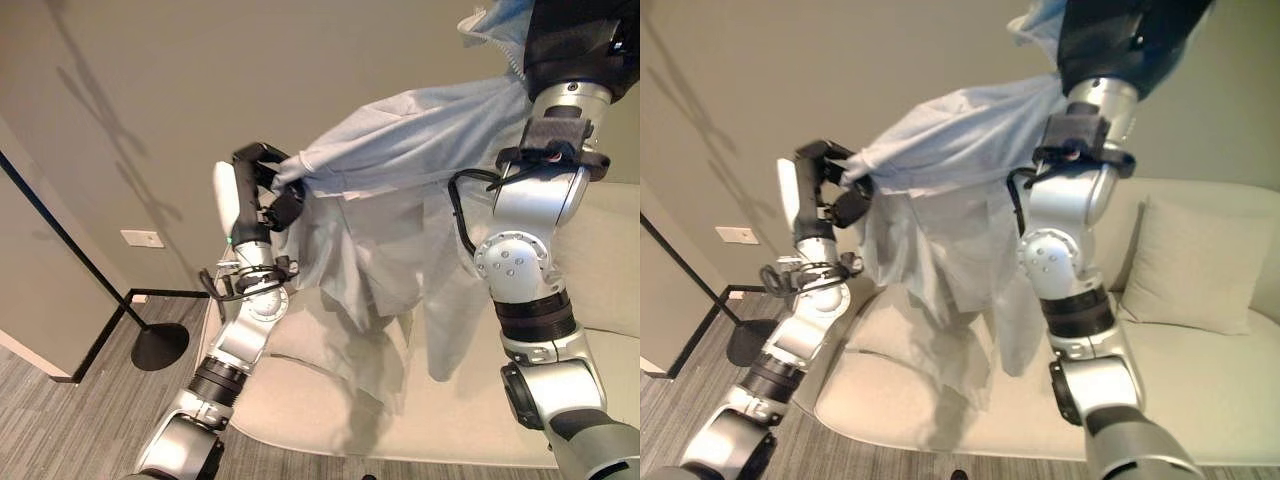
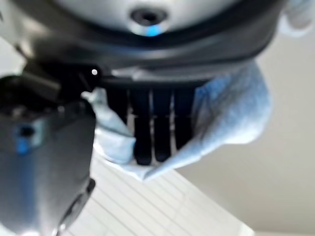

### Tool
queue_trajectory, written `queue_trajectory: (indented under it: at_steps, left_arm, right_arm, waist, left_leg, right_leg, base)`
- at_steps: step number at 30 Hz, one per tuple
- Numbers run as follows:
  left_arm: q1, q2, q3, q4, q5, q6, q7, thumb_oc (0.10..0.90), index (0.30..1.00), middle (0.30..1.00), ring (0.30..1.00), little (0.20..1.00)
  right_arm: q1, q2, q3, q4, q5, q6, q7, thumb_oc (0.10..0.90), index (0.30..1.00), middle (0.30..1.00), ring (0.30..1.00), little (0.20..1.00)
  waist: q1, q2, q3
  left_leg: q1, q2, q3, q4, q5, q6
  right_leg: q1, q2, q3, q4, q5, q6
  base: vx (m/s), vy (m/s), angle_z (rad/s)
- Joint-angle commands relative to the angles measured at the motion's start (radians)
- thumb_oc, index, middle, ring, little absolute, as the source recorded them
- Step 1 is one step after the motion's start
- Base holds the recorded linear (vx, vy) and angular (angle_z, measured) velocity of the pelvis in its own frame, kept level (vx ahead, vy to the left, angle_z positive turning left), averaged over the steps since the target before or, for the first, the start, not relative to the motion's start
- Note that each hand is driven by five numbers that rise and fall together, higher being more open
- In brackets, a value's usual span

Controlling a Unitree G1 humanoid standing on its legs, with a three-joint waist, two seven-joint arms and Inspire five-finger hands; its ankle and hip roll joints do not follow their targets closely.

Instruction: Hang the clothes on the sofa on the clothes rack.

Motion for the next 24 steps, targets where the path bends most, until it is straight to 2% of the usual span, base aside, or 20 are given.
queue_trajectory:
  at_steps: [1,12,16,18,20,22,24]
  left_arm:
    - [-0.040,0.106,0.100,-0.047,0.129,0.020,0.129,0.400,0.300,0.300,0.300,0.300]
    - [-0.030,0.254,0.239,-0.144,0.271,0.089,0.205,0.400,0.300,0.300,0.300,0.300]
    - [-0.055,0.349,0.285,-0.177,0.321,0.114,0.222,0.400,0.300,0.300,0.300,0.300]
    - [-0.056,0.361,0.289,-0.188,0.329,0.112,0.219,0.400,0.300,0.300,0.300,0.300]
    - [-0.020,0.380,0.318,-0.229,0.341,0.105,0.212,0.400,0.300,0.300,0.300,0.300]
    - [0.068,0.359,0.343,-0.310,0.348,0.061,0.160,0.400,0.300,0.300,0.300,0.300]
    - [0.102,0.339,0.340,-0.351,0.318,0.020,0.135,0.400,0.300,0.300,0.300,0.300]
  right_arm:
    - [-0.018,-0.074,-0.074,-0.046,-0.050,-0.055,0.103,0.400,0.300,0.300,0.300,0.300]
    - [0.150,-0.060,-0.059,-0.154,-0.045,-0.012,0.185,0.400,0.300,0.300,0.300,0.300]
    - [0.211,-0.052,-0.054,-0.188,-0.048,0.014,0.223,0.400,0.300,0.300,0.300,0.300]
    - [0.231,-0.044,-0.051,-0.199,-0.052,0.022,0.233,0.400,0.300,0.300,0.300,0.300]
    - [0.297,-0.022,-0.067,-0.249,-0.070,0.032,0.255,0.400,0.300,0.300,0.300,0.300]
    - [0.419,0.038,-0.112,-0.312,-0.106,0.036,0.262,0.400,0.300,0.300,0.300,0.300]
    - [0.449,0.073,-0.109,-0.330,-0.128,0.038,0.246,0.400,0.300,0.300,0.300,0.300]
  waist:
    - [0.017,-0.079,-0.110]
    - [0.045,-0.116,-0.099]
    - [0.060,-0.138,-0.081]
    - [0.063,-0.143,-0.080]
    - [0.069,-0.164,-0.070]
    - [0.081,-0.194,-0.051]
    - [0.088,-0.211,-0.024]
  left_leg:
    - [0.078,0.061,0.014,0.005,-0.088,-0.063]
    - [0.075,0.013,0.012,0.005,-0.124,-0.024]
    - [0.071,-0.039,0.008,0.009,-0.139,0.006]
    - [0.073,-0.050,0.005,0.008,-0.150,0.014]
    - [0.065,-0.090,0.001,0.011,-0.157,0.037]
    - [0.056,-0.136,-0.009,0.010,-0.172,0.065]
    - [0.055,-0.148,-0.013,0.008,-0.175,0.072]
  right_leg:
    - [0.029,-0.100,-0.010,0.025,-0.105,0.119]
    - [-0.006,-0.142,0.003,0.036,-0.069,0.153]
    - [-0.027,-0.176,0.014,0.037,-0.028,0.178]
    - [-0.025,-0.184,0.016,0.033,-0.025,0.188]
    - [-0.039,-0.216,0.024,0.032,0.008,0.205]
    - [-0.048,-0.258,0.028,0.029,0.039,0.223]
    - [-0.070,-0.274,0.027,0.044,0.088,0.223]
  base:
    - [-0.07,0.049,0.01]
    - [-0.08,0.081,0.00]
    - [-0.11,0.154,-0.03]
    - [-0.06,0.149,0.01]
    - [-0.12,0.219,0.08]
    - [-0.14,0.265,0.06]
    - [-0.19,0.153,0.11]
